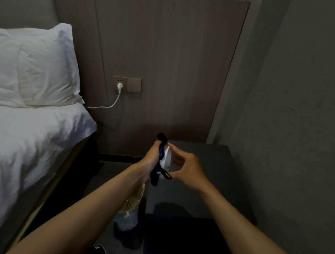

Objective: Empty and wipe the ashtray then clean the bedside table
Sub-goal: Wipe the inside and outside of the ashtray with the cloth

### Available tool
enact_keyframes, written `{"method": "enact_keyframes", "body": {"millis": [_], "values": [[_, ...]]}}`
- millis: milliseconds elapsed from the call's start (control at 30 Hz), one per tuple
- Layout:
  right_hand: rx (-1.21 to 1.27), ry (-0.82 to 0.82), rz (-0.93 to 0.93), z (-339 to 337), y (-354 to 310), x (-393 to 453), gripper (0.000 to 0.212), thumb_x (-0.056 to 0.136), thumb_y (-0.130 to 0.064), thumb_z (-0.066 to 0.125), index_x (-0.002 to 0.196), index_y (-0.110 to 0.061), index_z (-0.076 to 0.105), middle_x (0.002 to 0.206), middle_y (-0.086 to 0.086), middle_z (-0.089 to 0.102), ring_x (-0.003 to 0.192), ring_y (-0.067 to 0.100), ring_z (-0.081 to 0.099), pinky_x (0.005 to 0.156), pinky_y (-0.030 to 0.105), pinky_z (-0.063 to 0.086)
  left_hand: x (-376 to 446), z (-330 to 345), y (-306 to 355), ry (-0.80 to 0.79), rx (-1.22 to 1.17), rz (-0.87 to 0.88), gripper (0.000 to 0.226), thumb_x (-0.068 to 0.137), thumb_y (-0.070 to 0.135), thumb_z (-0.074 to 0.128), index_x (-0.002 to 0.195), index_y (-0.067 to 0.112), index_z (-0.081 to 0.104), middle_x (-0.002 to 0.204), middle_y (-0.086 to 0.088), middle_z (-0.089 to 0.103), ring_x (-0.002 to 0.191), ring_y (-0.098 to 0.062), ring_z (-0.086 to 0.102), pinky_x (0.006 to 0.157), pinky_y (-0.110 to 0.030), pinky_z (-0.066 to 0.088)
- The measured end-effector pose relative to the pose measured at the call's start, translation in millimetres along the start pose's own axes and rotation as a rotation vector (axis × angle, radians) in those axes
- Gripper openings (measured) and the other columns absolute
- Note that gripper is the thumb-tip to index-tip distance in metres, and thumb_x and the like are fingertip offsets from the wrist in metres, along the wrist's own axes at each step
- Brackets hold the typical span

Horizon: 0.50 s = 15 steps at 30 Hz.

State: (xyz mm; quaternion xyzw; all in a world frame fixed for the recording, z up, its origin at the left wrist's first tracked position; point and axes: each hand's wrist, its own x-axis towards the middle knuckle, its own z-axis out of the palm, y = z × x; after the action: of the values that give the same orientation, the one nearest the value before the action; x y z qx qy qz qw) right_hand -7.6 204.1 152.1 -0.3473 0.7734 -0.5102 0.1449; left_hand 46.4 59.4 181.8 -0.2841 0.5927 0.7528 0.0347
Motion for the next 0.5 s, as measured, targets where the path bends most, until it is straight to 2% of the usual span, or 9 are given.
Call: {"method": "enact_keyframes", "body": {"millis": [67,133,167,233,333,400,500], "values": [[0.092,0.020,0.062,-1,3,-1,0.093,0.067,-0.007,0.091,0.148,-0.013,0.045,0.134,0.000,0.063,0.120,0.006,0.062,0.102,0.026,0.051,3,-1,-3,-0.002,0.094,0.077,0.065,0.095,0.060,0.039,0.128,0.008,0.057,0.110,-0.016,0.067,0.097,-0.031,0.066,0.086,-0.042,0.055],[0.221,0.064,0.130,-3,1,-2,0.076,0.072,-0.010,0.088,0.140,-0.012,0.055,0.123,-0.003,0.068,0.112,0.006,0.066,0.093,0.025,0.056,2,1,-3,-0.007,0.206,0.152,0.069,0.086,0.066,0.038,0.130,0.015,0.053,0.122,-0.015,0.063,0.107,-0.031,0.064,0.099,-0.048,0.051],[0.296,0.084,0.164,-3,-1,-2,0.069,0.074,-0.013,0.087,0.137,-0.012,0.058,0.122,-0.001,0.069,0.111,0.010,0.068,0.087,0.025,0.057,0,3,-2,0.015,0.253,0.197,0.064,0.089,0.065,0.036,0.130,0.018,0.051,0.124,-0.014,0.059,0.108,-0.030,0.062,0.100,-0.048,0.049],[0.457,0.087,0.234,-5,-4,-4,0.058,0.078,-0.021,0.083,0.131,-0.008,0.063,0.124,0.011,0.069,0.112,0.023,0.069,0.083,0.029,0.059,-1,7,3,0.089,0.334,0.300,0.048,0.099,0.055,0.035,0.124,0.019,0.052,0.123,-0.012,0.054,0.106,-0.027,0.059,0.097,-0.045,0.049],[0.643,0.059,0.328,-5,-13,-10,0.054,0.078,-0.038,0.075,0.117,-0.002,0.066,0.110,0.017,0.073,0.102,0.028,0.073,0.082,0.033,0.060,-3,9,3,0.078,0.420,0.435,0.032,0.103,0.048,0.038,0.104,0.020,0.054,0.115,-0.010,0.052,0.098,-0.023,0.057,0.083,-0.036,0.046],[0.656,0.051,0.364,-6,-19,-14,0.055,0.081,-0.046,0.069,0.110,0.001,0.066,0.100,0.016,0.076,0.099,0.030,0.074,0.080,0.034,0.061,-8,8,3,0.041,0.435,0.489,0.030,0.103,0.047,0.039,0.098,0.022,0.054,0.111,-0.009,0.051,0.097,-0.022,0.057,0.080,-0.034,0.044],[0.663,-0.014,0.401,-7,-27,-16,0.060,0.087,-0.057,0.057,0.110,-0.002,0.070,0.102,0.018,0.076,0.100,0.029,0.074,0.080,0.034,0.060,-16,4,1,-0.009,0.446,0.574,0.032,0.105,0.047,0.036,0.101,0.020,0.054,0.112,-0.009,0.050,0.099,-0.023,0.058,0.085,-0.036,0.049]]}}
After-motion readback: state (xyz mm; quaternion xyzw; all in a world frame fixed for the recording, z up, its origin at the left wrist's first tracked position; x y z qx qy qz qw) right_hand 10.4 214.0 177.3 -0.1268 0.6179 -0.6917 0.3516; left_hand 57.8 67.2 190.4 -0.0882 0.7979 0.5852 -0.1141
